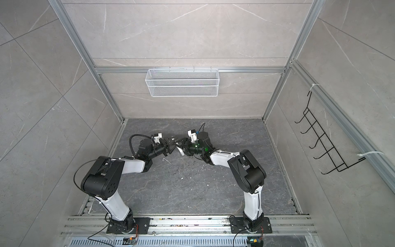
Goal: Load the batteries into the remote control
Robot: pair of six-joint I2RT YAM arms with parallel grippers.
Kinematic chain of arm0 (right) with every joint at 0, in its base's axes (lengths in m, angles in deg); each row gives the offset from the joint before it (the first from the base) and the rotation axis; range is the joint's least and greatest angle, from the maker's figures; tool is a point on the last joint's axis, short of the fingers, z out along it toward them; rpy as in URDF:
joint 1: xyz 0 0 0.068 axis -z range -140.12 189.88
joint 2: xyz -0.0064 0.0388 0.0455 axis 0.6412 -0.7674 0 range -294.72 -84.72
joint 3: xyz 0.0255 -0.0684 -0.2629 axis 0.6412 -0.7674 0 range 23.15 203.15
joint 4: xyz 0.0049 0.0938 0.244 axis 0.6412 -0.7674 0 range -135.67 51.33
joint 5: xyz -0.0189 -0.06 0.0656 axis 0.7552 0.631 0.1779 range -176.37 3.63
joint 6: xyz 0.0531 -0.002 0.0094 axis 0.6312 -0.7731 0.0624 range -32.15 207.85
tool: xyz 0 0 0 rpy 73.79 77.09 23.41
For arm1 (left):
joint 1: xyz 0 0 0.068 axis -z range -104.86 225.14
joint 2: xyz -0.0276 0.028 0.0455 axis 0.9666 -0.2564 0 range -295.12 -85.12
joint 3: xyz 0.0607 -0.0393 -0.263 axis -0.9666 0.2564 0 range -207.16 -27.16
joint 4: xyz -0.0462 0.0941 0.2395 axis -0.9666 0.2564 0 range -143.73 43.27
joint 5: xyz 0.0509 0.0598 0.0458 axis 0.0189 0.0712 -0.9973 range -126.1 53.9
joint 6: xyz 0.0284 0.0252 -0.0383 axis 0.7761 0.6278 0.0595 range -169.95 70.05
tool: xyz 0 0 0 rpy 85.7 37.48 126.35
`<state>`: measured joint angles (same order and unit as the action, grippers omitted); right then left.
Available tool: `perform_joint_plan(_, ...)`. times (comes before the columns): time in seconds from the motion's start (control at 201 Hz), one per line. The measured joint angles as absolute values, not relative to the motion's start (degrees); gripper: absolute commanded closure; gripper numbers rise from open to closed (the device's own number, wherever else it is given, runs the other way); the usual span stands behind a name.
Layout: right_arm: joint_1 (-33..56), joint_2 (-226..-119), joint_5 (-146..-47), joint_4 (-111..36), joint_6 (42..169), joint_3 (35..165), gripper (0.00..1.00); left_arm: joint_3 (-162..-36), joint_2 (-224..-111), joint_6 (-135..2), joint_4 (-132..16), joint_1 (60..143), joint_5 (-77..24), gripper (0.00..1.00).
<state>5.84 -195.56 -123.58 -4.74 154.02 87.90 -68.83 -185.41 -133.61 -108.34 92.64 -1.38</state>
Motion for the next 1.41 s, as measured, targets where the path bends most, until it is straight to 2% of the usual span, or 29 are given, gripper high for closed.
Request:
perform_joint_plan(0.349, 7.2, -190.7, -121.9, -11.4, 147.4, 85.2, 0.23, -69.7, -184.2, -128.6, -100.3, 92.3, -0.6, 0.59)
perform_joint_plan(0.428, 8.5, -186.7, -119.1, -16.9, 143.1, 82.8, 0.23, -71.4, -183.3, -123.9, -92.2, 91.9, -0.1, 0.59)
perform_joint_plan(0.533, 10.2, -180.1, -113.9, -25.0, 137.3, 80.4, 0.23, -77.3, -181.2, -113.1, -74.3, 92.1, -2.3, 0.59)
perform_joint_plan(0.747, 10.5, -173.2, -107.8, -33.8, 130.0, 78.2, 0.24, -91.7, -181.0, -92.1, -45.2, 93.5, -12.7, 0.61)
perform_joint_plan(0.911, 10.6, -172.9, -105.8, -37.3, 128.5, 76.0, 0.23, -98.3, -186.0, -82.0, -31.7, 95.9, -22.3, 0.63)
perform_joint_plan(1.225, 11.0, -171.7, -105.2, -38.0, 128.3, 75.0, 0.24, -106.4, -195.4, -73.5, -15.6, 103.5, -44.7, 0.63)
perform_joint_plan(1.414, 11.5, -170.6, -105.2, -38.2, 128.3, 74.9, 0.24, -110.2, -200.0, -72.3, -12.3, 106.3, -51.5, 0.58)
